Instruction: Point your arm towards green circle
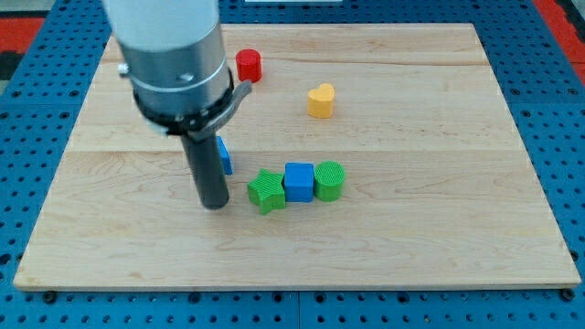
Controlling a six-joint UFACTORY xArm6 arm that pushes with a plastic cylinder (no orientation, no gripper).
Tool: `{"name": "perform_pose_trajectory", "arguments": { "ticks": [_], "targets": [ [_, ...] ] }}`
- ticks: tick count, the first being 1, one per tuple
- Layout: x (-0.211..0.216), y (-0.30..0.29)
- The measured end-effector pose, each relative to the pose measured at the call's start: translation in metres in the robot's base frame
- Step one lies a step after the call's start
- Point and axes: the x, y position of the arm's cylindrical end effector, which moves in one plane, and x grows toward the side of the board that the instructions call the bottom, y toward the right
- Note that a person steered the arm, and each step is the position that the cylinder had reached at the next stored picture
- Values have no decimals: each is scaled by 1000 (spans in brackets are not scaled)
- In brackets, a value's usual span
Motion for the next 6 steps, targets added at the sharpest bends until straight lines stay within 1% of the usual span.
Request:
{"name": "perform_pose_trajectory", "arguments": {
  "ticks": [1, 3, 4, 5, 6],
  "targets": [
    [-1, 41],
    [-51, 102],
    [-14, 123],
    [-9, 151],
    [-42, 149]
  ]
}}
